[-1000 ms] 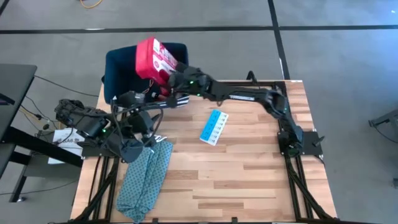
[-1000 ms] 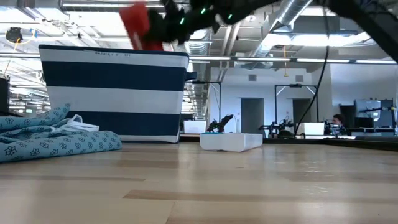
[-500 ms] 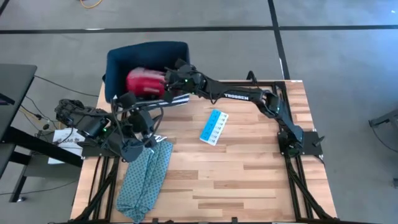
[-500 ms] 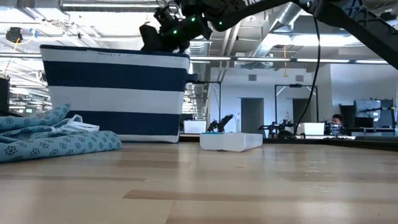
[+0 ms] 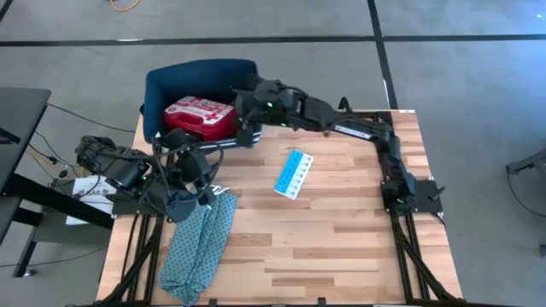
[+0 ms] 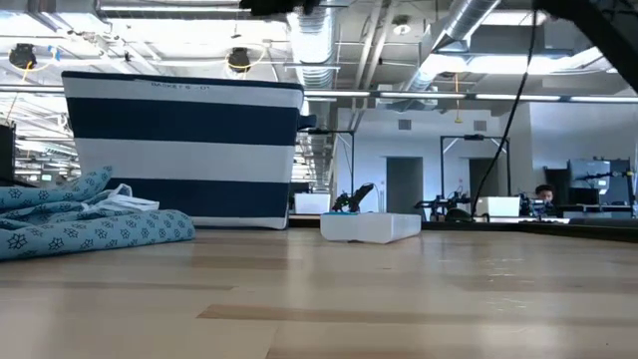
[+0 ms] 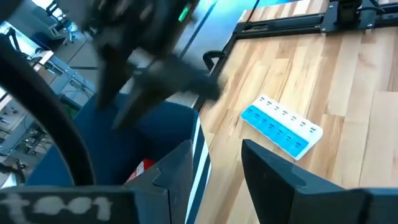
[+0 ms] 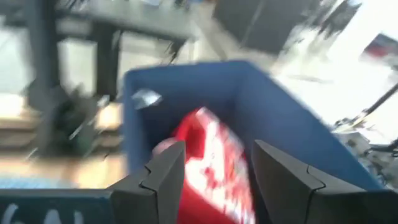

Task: Pick & place medical supplies in basket/bin
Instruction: Put the blue and white pill organizer into the blue bin

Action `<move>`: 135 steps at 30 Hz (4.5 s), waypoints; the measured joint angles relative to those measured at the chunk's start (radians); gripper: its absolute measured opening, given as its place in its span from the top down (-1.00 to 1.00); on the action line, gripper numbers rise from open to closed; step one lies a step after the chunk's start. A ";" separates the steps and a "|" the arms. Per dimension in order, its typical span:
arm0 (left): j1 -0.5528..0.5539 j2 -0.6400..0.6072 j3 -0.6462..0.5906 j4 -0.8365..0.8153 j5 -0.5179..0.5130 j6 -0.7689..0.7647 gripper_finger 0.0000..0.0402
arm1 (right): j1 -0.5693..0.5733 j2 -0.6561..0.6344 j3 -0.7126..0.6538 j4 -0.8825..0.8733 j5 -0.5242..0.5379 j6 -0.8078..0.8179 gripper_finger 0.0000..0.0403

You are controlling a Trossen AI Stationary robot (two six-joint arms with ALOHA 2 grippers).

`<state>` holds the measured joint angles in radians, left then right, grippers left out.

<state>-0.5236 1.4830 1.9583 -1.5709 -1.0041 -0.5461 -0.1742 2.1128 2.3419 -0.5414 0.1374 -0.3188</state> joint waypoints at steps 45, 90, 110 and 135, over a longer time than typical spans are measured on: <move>-0.140 -0.097 -0.412 0.004 -0.132 -0.339 0.35 | 0.329 -1.195 -1.797 0.291 0.332 0.715 0.29; 0.518 0.385 -1.164 1.985 0.336 0.020 0.35 | -0.209 -0.651 -1.873 0.782 -0.221 1.097 0.05; 0.521 0.385 -1.164 2.035 0.398 -0.048 0.35 | -0.183 -0.395 -1.847 1.134 -0.186 1.233 0.00; 0.481 0.385 -1.133 1.998 0.727 -0.168 0.35 | -0.117 -0.321 -1.697 1.048 -0.249 1.148 0.02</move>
<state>-0.0431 1.8679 0.8249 0.4269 -0.2768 -0.7140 -0.2916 1.7916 0.6449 0.5063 -0.1113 0.8293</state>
